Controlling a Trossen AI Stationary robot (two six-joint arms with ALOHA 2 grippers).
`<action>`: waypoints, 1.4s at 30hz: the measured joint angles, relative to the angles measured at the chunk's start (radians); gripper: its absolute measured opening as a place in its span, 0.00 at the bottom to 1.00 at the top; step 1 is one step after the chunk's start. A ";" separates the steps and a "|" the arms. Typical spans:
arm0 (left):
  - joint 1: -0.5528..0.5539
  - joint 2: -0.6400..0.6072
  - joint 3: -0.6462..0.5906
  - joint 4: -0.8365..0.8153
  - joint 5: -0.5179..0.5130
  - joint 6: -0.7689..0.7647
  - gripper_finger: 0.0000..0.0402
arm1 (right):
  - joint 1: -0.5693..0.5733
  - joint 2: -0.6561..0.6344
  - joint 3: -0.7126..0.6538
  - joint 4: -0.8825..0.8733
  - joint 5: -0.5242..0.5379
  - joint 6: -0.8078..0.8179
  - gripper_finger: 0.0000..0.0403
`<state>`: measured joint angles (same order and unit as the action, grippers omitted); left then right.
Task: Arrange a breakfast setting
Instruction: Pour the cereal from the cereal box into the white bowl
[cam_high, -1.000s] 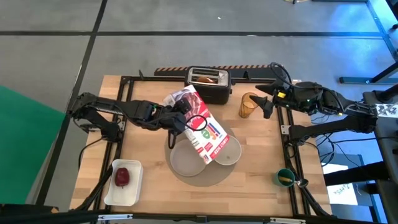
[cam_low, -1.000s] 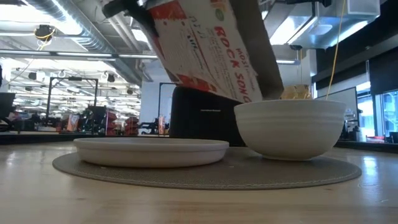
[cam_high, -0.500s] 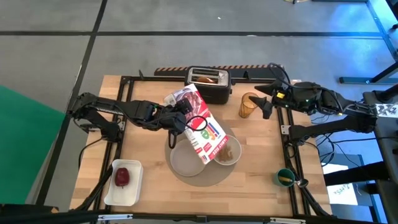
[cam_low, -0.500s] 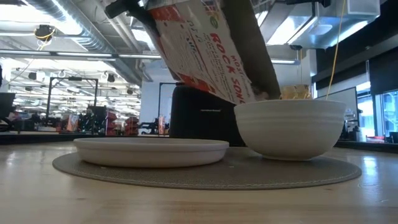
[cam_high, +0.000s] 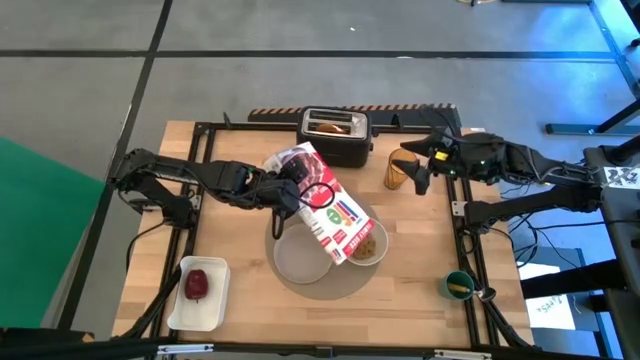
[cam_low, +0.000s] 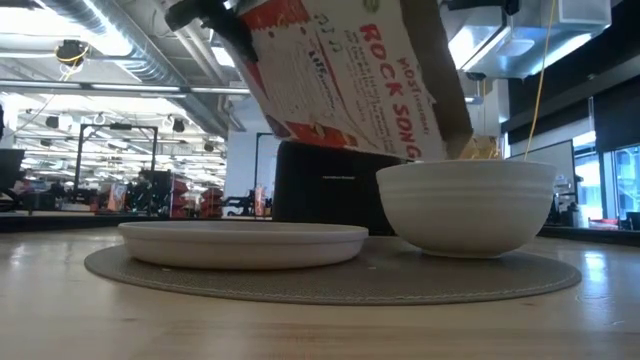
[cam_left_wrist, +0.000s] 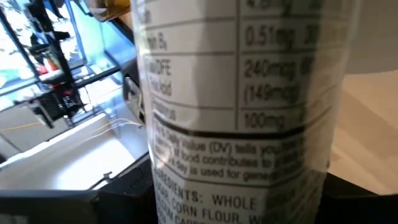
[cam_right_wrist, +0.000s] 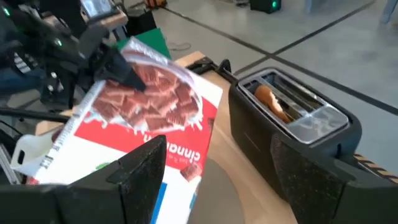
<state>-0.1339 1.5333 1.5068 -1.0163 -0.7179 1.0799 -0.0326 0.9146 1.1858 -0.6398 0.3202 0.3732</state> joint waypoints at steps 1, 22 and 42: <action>0.000 0.000 0.000 -0.006 0.007 -0.011 0.51 | 0.000 0.000 0.000 0.008 0.000 0.000 0.70; 0.047 -0.013 0.000 -0.101 0.333 -0.538 0.51 | 0.000 -0.027 0.000 0.070 -0.029 0.016 0.70; 0.076 -0.576 -0.575 0.480 0.382 -1.018 0.51 | 0.000 -0.033 0.000 0.263 -0.097 0.027 0.70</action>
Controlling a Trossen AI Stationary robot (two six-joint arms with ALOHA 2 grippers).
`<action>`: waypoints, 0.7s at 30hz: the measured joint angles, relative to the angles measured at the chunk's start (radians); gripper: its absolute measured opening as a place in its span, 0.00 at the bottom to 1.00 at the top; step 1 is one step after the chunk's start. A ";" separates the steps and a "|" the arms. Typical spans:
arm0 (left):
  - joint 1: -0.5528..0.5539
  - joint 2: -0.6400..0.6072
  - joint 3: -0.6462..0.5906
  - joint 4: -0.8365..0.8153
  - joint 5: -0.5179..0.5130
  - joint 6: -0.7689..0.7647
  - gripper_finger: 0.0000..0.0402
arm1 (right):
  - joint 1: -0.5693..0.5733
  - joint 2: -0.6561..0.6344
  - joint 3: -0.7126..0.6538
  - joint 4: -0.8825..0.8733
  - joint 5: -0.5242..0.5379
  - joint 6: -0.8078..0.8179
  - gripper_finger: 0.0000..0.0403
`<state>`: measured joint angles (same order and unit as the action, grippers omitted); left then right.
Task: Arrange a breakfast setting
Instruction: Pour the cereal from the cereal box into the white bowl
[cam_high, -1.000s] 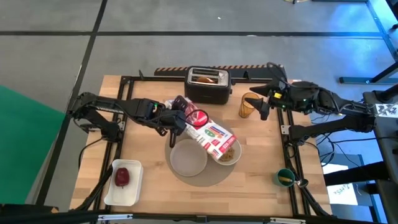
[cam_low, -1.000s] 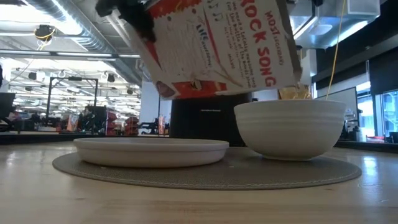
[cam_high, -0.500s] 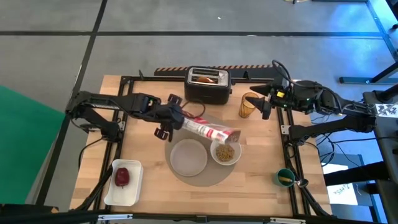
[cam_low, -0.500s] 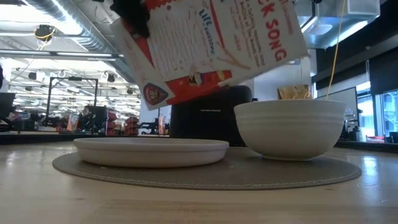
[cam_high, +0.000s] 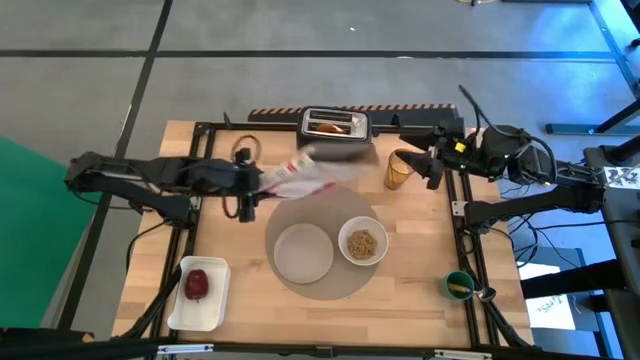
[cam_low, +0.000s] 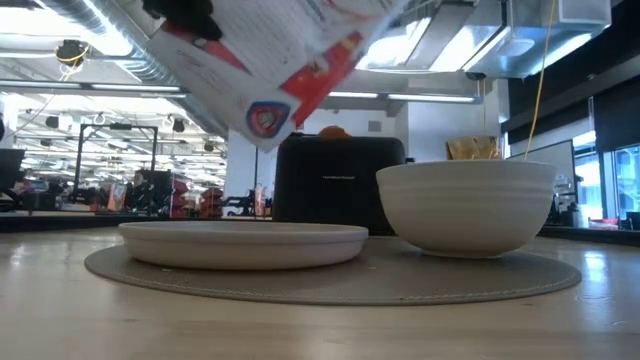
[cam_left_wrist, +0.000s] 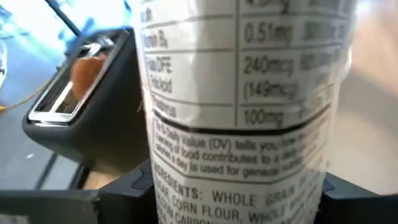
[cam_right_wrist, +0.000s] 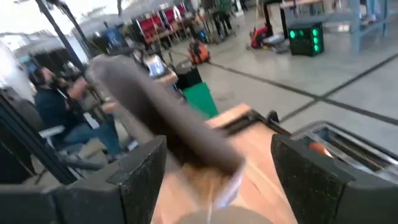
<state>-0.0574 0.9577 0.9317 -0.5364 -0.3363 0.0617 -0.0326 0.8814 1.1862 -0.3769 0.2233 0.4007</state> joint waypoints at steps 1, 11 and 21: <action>-0.001 -0.041 -0.055 0.078 -0.004 -0.026 0.51 | 0.000 0.000 0.000 0.021 -0.001 -0.001 0.70; -0.018 -0.216 -0.418 0.928 0.025 -0.107 0.51 | 0.000 0.084 0.001 0.203 -0.157 -0.066 0.70; -0.018 -0.081 -0.376 0.968 0.155 -0.085 0.51 | 0.000 0.283 0.000 0.441 -0.185 -0.141 0.70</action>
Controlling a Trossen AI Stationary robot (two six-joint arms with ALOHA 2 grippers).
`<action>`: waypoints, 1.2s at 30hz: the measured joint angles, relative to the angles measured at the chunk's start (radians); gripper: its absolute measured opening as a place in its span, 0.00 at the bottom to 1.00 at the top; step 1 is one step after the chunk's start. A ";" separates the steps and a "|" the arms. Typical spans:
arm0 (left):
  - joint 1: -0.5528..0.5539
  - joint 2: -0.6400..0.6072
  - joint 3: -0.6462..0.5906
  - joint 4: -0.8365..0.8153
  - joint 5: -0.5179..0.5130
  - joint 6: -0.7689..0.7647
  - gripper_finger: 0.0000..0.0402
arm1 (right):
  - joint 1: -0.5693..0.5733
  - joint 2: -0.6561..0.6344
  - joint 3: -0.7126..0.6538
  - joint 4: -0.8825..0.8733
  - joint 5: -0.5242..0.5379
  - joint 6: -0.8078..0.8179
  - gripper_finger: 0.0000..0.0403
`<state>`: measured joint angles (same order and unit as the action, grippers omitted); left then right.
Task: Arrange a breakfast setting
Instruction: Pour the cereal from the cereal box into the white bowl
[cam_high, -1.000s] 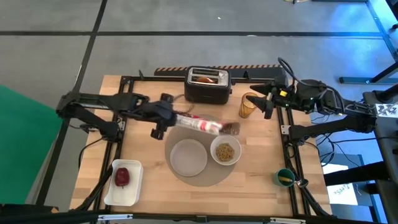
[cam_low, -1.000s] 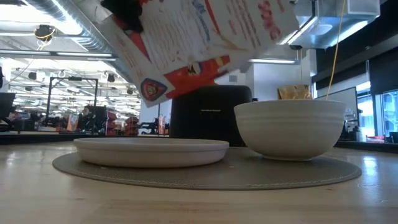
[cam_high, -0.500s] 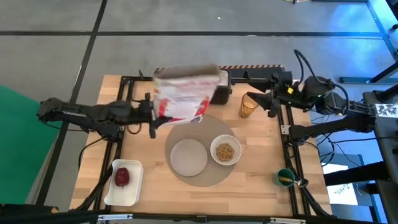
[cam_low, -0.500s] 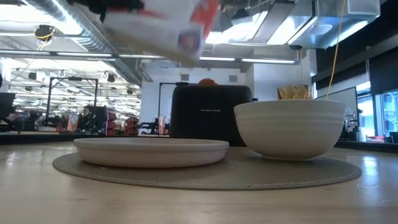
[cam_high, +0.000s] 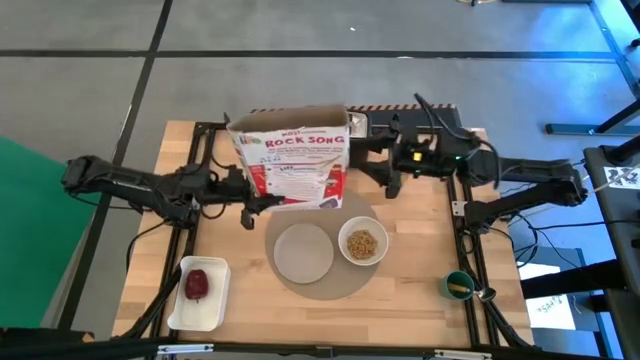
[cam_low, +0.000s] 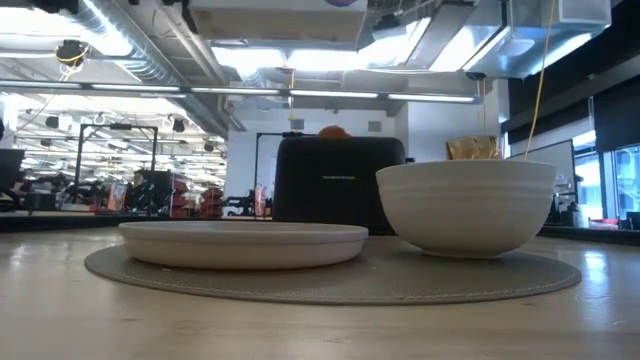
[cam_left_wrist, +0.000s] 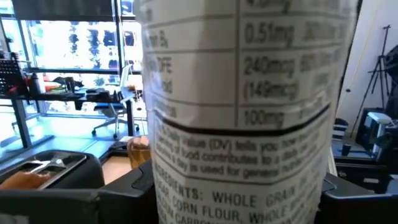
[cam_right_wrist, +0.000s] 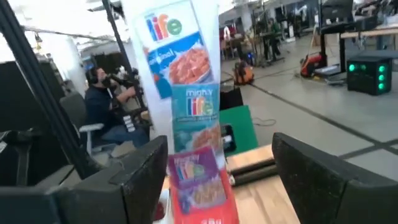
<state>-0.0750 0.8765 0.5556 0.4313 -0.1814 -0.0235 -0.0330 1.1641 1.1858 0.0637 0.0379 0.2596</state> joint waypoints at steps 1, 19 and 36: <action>0.001 0.008 0.008 0.000 0.001 0.000 0.51 | 0.000 0.012 0.000 0.015 -0.010 0.000 0.70; 0.000 0.141 0.108 -0.002 -0.010 -0.016 0.57 | 0.000 0.089 0.001 -0.008 -0.083 0.027 0.17; 0.065 0.192 0.373 -0.196 -0.064 -0.069 0.70 | 0.000 0.058 -0.002 -0.230 -0.154 -0.138 0.06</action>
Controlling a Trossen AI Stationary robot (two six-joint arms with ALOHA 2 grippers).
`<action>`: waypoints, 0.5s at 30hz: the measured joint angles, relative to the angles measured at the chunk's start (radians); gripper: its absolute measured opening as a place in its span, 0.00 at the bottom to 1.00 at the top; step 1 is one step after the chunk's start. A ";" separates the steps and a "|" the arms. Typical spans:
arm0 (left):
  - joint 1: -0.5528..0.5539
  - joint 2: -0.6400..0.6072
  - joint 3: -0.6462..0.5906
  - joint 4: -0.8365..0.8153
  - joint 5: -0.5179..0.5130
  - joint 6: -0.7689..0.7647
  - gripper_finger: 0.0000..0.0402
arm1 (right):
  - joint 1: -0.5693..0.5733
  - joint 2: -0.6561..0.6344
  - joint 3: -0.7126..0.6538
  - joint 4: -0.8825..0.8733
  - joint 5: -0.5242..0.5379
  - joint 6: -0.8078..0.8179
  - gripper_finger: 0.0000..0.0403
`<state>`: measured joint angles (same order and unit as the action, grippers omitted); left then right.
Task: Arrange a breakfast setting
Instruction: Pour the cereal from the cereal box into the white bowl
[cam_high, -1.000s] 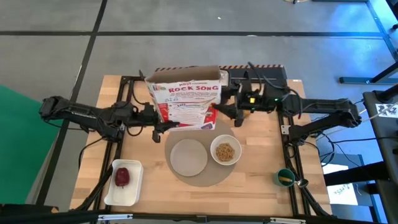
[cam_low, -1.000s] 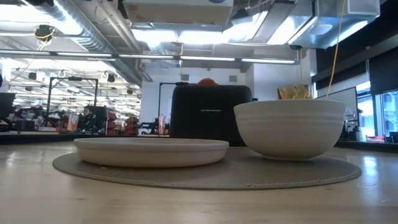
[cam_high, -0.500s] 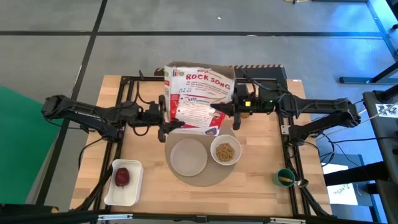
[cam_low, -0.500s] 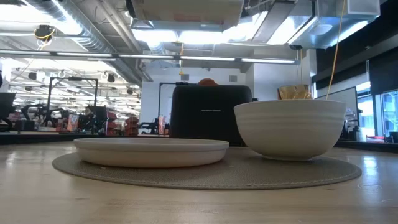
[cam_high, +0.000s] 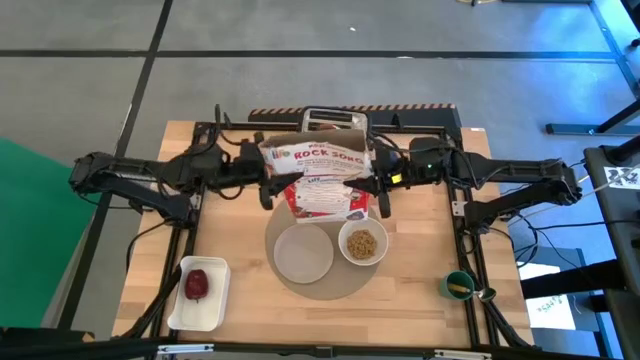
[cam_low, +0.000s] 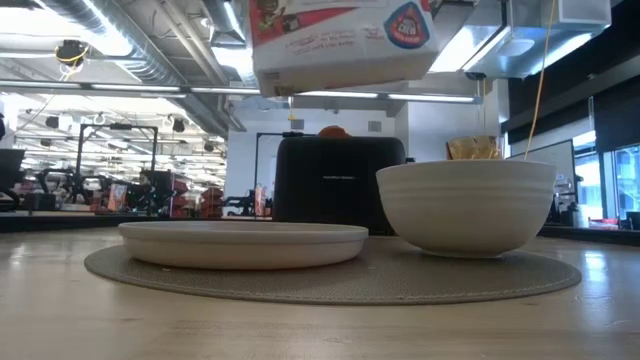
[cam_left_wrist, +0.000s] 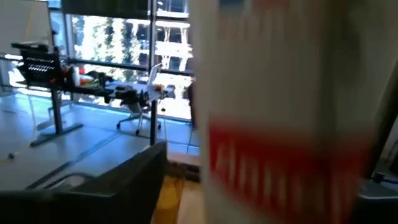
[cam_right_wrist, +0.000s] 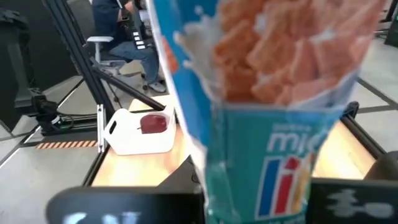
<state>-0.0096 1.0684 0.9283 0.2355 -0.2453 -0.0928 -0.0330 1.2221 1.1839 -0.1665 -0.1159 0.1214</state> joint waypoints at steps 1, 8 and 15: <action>0.000 0.010 0.024 -0.012 0.007 0.011 0.65 | 0.000 0.000 0.000 0.002 0.001 -0.005 0.06; 0.013 0.014 0.079 -0.085 -0.003 0.103 0.18 | -0.001 -0.005 0.002 0.015 0.053 0.017 0.24; 0.067 -0.070 0.064 -0.298 -0.159 0.089 0.03 | -0.001 -0.033 0.004 -0.011 0.199 0.156 0.57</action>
<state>0.0572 0.9980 0.9924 -0.0630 -0.4042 -0.0034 -0.0338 1.1895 1.1877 -0.1775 0.0833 0.2777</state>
